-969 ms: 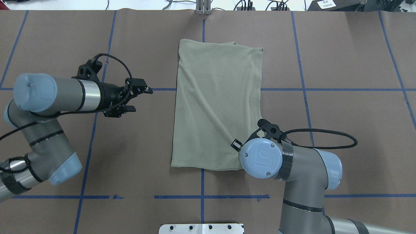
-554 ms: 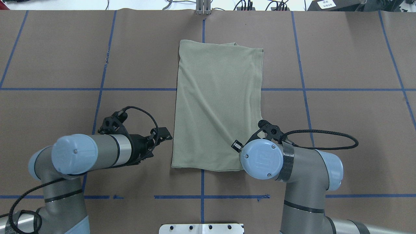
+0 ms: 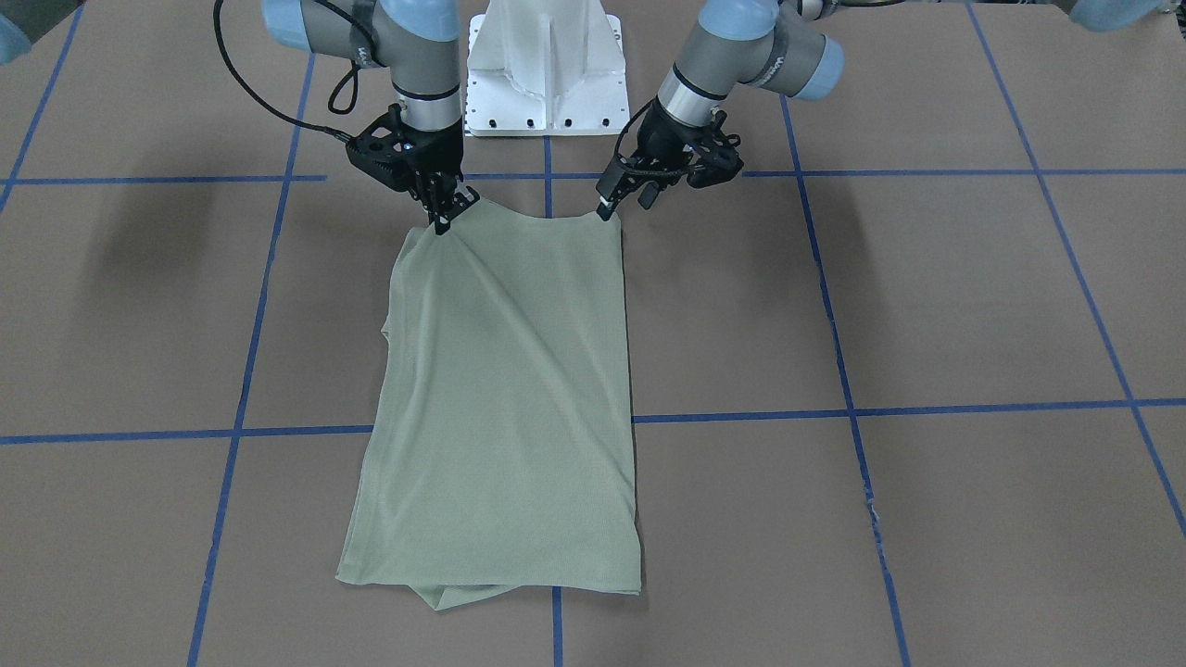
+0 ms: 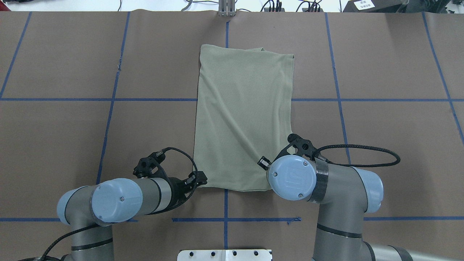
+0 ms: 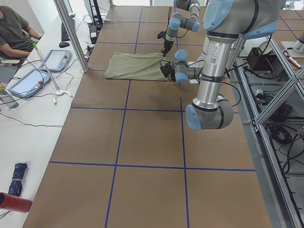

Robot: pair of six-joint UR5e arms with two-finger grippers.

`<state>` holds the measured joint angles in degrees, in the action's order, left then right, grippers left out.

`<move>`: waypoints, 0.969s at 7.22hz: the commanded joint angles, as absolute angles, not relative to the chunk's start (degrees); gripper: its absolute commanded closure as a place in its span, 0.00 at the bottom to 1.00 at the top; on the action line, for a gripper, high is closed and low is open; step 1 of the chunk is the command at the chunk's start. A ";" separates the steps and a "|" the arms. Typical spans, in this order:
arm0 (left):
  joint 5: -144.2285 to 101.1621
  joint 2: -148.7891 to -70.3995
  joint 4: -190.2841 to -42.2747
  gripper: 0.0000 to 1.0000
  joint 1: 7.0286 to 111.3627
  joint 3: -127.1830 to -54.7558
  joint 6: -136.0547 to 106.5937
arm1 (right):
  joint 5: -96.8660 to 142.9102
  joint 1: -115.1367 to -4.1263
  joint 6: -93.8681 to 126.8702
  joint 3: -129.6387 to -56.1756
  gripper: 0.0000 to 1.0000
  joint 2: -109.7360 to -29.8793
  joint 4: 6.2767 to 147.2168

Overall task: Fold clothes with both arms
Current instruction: 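Move the left gripper to the other near corner and grasp it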

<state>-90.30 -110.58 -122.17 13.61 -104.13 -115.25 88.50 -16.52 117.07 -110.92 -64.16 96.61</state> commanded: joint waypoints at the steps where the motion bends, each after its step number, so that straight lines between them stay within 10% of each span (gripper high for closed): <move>1: -90.18 -110.83 -121.99 0.19 14.67 -103.27 -114.61 | 88.51 -16.61 117.07 -110.92 1.00 -64.25 96.59; 7: -90.09 -112.41 -122.34 0.36 15.29 -101.17 -114.61 | 88.51 -16.61 116.98 -110.92 1.00 -64.34 96.68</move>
<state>-90.19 -112.04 -122.25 15.30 -102.02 -114.61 88.51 -16.61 116.99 -110.92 -64.39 96.68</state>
